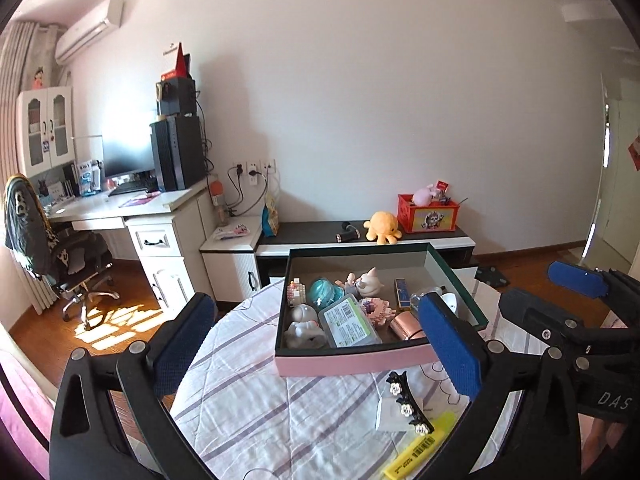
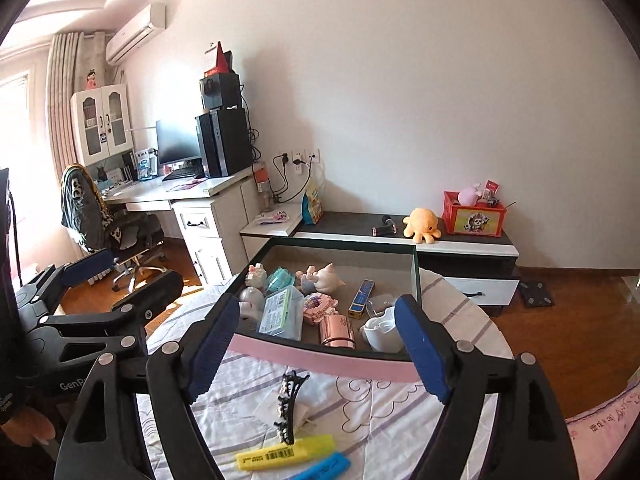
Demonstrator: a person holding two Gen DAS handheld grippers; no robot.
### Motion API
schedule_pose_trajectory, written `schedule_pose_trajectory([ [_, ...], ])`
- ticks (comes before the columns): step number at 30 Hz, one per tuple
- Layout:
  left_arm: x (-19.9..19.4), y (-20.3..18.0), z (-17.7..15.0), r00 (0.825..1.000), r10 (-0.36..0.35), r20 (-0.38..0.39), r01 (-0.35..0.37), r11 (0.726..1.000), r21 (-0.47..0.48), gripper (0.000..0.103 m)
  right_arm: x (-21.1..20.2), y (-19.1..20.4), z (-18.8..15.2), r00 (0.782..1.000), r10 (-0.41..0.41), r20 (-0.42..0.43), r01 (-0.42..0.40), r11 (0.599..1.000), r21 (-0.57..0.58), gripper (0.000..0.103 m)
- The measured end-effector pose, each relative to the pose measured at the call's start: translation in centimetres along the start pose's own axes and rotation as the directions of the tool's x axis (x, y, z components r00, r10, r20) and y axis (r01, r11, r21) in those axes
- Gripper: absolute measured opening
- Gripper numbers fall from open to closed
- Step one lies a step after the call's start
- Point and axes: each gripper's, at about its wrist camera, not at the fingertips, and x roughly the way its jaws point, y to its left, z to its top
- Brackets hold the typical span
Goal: Organize rigid objects
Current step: 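Lower the dish and blue box into the pink box and open both tools, then withdraw both tools from the pink box back toward the remaining items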
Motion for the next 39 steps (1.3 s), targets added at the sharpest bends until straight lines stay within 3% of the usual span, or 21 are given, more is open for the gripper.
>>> schedule_pose_trajectory([
  [10, -10.9, 0.4, -2.8, 0.989, 0.055, 0.140, -0.047, 0.997, -0.058, 0.103, -10.2, 3.3, -3.0, 0.988, -0.047, 0.145, 0.052, 0.998, -0.029, 0.083],
  [15, -14.0, 0.4, -4.0, 0.983, 0.044, 0.180, -0.035, 0.998, -0.053, 0.103, -13.9, 4.4, -4.5, 0.975, -0.075, 0.211, 0.082, 0.996, -0.025, 0.088],
  [19, -15.9, -0.2, -4.5, 0.975, 0.079, 0.209, -0.076, 0.997, -0.024, 0.103, -15.5, 4.6, -5.2, 0.971, -0.080, 0.223, 0.085, 0.996, -0.014, 0.091],
  [23, -17.1, -0.3, -4.7, 0.971, 0.078, 0.225, -0.075, 0.997, -0.025, 0.103, -16.7, 4.4, -5.8, 0.964, -0.105, 0.245, 0.106, 0.994, 0.010, 0.103],
  [39, -17.8, -0.8, -4.7, 0.971, 0.076, 0.226, -0.072, 0.997, -0.026, 0.103, -18.7, 5.1, -6.4, 0.958, -0.112, 0.264, 0.115, 0.993, 0.006, 0.103],
])
